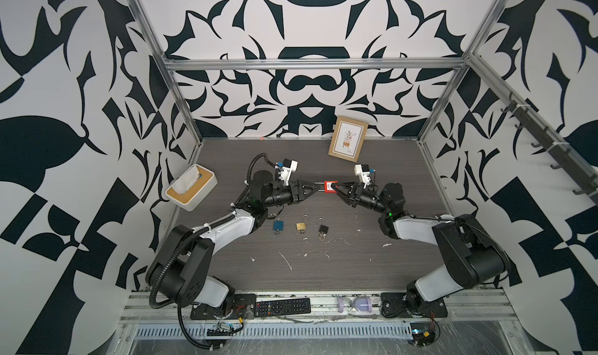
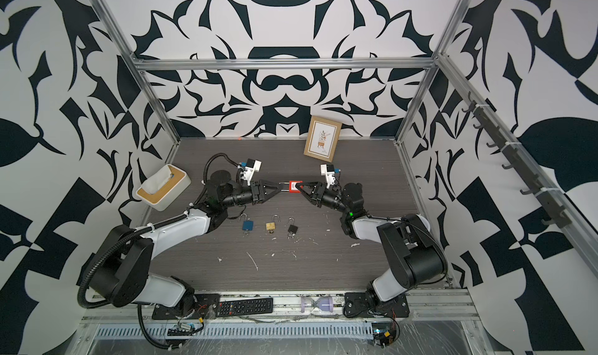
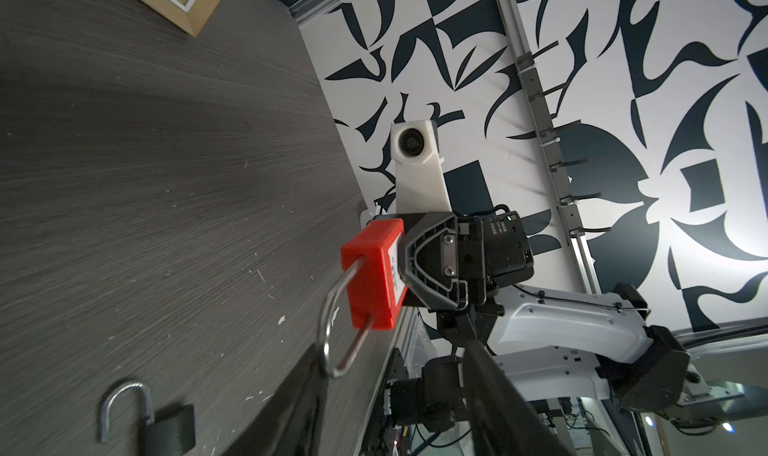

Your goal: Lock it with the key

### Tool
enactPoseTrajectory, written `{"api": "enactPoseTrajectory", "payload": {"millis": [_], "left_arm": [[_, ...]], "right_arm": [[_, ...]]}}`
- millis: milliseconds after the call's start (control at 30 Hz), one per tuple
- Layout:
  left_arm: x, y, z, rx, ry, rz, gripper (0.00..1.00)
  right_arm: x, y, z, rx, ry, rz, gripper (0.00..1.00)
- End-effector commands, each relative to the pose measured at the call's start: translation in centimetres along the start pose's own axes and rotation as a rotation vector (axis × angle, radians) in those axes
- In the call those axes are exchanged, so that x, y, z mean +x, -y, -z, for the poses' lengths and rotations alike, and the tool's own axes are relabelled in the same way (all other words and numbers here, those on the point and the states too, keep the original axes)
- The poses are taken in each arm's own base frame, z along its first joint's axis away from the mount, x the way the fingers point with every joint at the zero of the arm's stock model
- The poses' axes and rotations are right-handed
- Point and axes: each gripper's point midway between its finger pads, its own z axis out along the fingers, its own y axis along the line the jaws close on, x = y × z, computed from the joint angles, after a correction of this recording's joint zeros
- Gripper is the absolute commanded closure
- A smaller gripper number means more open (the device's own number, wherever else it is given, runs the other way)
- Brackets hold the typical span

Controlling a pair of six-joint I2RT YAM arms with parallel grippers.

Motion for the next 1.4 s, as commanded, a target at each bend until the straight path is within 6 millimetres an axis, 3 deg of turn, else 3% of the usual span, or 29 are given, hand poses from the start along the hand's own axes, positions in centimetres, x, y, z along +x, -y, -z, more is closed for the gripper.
{"api": "enactPoseTrajectory", "payload": {"millis": [0,800,1367], "left_arm": [[-0.4,2.1,0.2,0.053,-0.009,-0.073,0.42],[0.0,1.1,-3.1,0.073,-0.036,-0.049,0.49],[0.2,1.3,-3.8,0.080,-0.042,-0.058,0.59]], "right_arm": [[-0.9,-0.8,0.3,-0.030,0.047,0.016,1.00],[0.6,-4.0,0.2,-0.106,0.015,0.022,1.00],[1.8,-4.1,-0.4,-0.104,-0.015,0.024,1.00]]}}
